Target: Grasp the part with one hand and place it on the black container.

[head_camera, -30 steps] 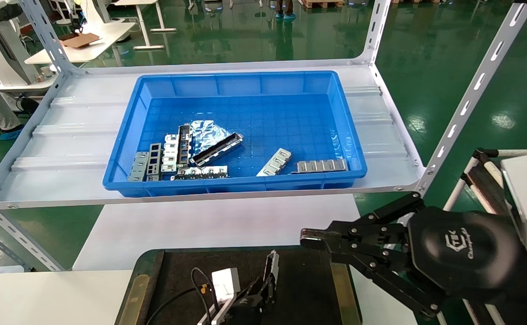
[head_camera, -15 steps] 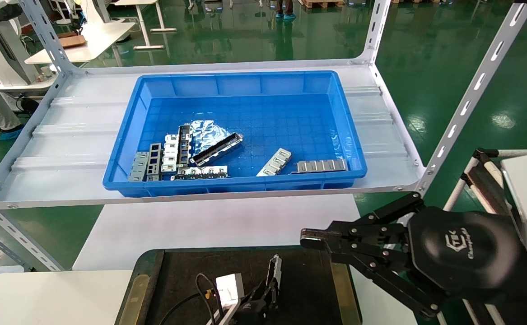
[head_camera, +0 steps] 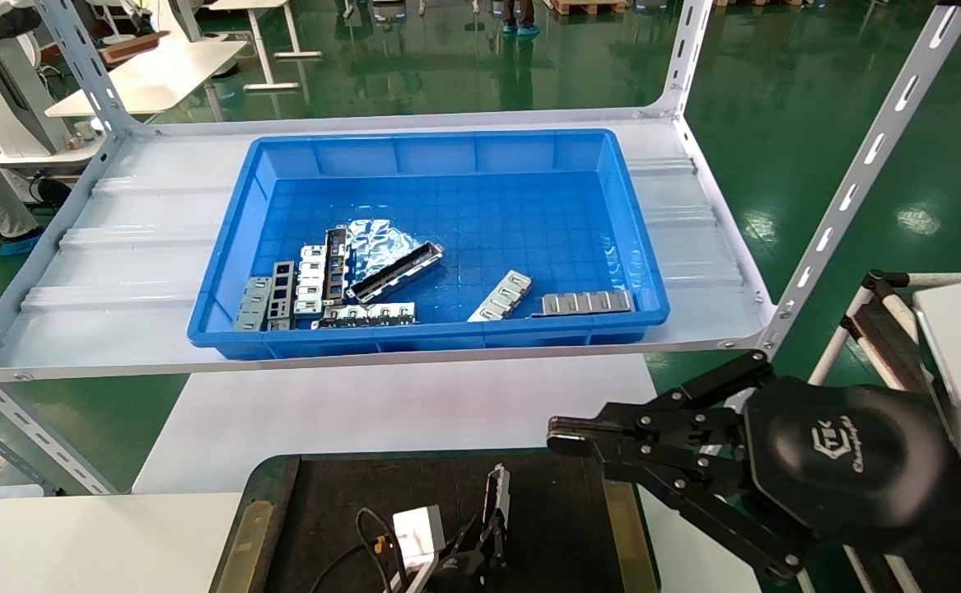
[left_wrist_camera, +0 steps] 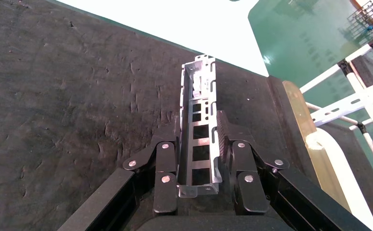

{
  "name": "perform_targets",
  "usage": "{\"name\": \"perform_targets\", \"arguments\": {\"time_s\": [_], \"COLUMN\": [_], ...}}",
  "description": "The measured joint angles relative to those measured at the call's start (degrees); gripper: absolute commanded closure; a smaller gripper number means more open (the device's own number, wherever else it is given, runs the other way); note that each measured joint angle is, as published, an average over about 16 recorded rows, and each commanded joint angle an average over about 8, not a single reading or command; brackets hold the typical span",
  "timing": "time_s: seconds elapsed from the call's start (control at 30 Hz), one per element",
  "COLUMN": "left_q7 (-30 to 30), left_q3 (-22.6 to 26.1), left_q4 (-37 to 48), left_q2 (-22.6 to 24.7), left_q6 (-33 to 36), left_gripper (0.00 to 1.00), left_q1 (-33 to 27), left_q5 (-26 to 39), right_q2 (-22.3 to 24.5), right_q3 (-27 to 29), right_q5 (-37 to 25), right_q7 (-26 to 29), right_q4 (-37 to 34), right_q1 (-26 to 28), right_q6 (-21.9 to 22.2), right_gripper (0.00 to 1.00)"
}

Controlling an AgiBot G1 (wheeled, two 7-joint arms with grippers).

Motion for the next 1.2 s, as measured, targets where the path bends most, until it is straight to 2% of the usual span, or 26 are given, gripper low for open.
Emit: {"name": "perform_targets", "arguments": {"time_s": [0.37, 0.77, 0.97, 1.2], "left_q7": [-7.0, -10.4, -12.0, -14.6], "left_q3": [5.7, 9.6, 10.5, 11.1], "left_q4": [0.4, -0.8, -2.4, -6.0], "left_q2": [-0.1, -1.1, -3.6, -9.0], "left_q6": [-3.4, -5.1, -3.0, 2.6], "left_gripper": [0.00, 0.00, 0.00, 0.00], "left_q1": [-2.1, -4.2, -5.4, -7.1], "left_q5": [1.8, 2.9, 4.3, 6.7], "right_q2": [0.0, 0.0, 0.0, 0.0], "right_q3": [0.0, 0.0, -0.1, -0.1], "right_q5": [0.0, 0.0, 0.0, 0.0], "right_q7": [0.0, 0.0, 0.0, 0.0], "right_q4": [0.0, 0.0, 0.0, 0.0], "right_q1": [0.0, 0.0, 0.0, 0.0], "right_q6": [0.0, 0.0, 0.0, 0.0], "right_gripper": [0.00, 0.00, 0.00, 0.00]}}
